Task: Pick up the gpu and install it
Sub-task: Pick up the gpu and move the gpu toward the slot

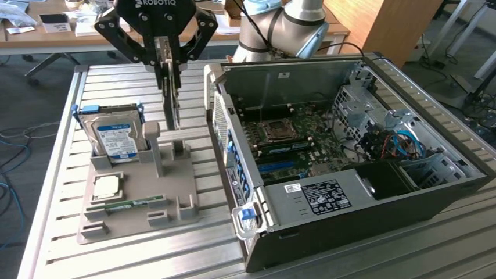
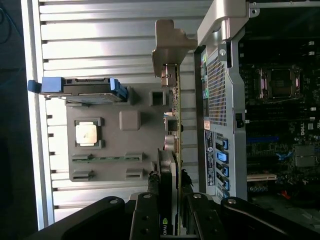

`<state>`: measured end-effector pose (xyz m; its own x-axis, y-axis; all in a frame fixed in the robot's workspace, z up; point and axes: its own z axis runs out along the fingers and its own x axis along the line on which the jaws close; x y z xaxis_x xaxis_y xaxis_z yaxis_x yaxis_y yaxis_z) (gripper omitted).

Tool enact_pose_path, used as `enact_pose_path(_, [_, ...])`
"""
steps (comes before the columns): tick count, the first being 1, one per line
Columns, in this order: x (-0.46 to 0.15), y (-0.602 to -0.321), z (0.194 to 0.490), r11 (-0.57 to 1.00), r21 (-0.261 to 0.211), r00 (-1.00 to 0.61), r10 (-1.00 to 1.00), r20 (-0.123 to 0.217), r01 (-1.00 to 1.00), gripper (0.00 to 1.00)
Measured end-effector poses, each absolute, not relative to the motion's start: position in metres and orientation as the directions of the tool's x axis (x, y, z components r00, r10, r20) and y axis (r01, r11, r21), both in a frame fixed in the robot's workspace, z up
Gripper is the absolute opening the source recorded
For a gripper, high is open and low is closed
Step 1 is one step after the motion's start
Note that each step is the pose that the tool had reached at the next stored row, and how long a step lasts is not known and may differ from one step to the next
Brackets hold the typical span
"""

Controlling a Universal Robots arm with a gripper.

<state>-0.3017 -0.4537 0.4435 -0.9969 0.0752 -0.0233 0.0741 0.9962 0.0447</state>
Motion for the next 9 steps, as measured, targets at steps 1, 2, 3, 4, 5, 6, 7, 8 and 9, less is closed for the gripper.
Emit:
enact_pose_path(1, [-0.3015, -0.4537, 0.4435, 0.996, 0.045, -0.997, 0.075, -0.023, 0.074, 0.27])
enact_pose_path(2, [-0.3011, -0.4537, 0.4435, 0.996, 0.045, -0.997, 0.075, -0.023, 0.074, 0.27])
enact_pose_path(3, [-0.3007, -0.4537, 0.4435, 0.996, 0.045, -0.997, 0.075, -0.023, 0.074, 0.27])
enact_pose_path(4, [-0.3003, -0.4537, 0.4435, 0.996, 0.045, -0.997, 0.075, -0.023, 0.074, 0.27])
enact_pose_path(5, [-0.2998, -0.4537, 0.4435, 0.996, 0.045, -0.997, 0.075, -0.023, 0.074, 0.27])
enact_pose_path(6, [-0.2992, -0.4536, 0.4435, 0.996, 0.045, -0.997, 0.075, -0.023, 0.074, 0.27])
enact_pose_path(7, [-0.2985, -0.4536, 0.4435, 0.996, 0.045, -0.997, 0.075, -0.023, 0.074, 0.27])
enact_pose_path(8, [-0.2977, -0.4536, 0.4435, 0.996, 0.045, -0.997, 0.075, -0.023, 0.074, 0.27])
enact_pose_path(9, [-0.2968, -0.4536, 0.4435, 0.996, 0.045, -0.997, 0.075, -0.023, 0.074, 0.27])
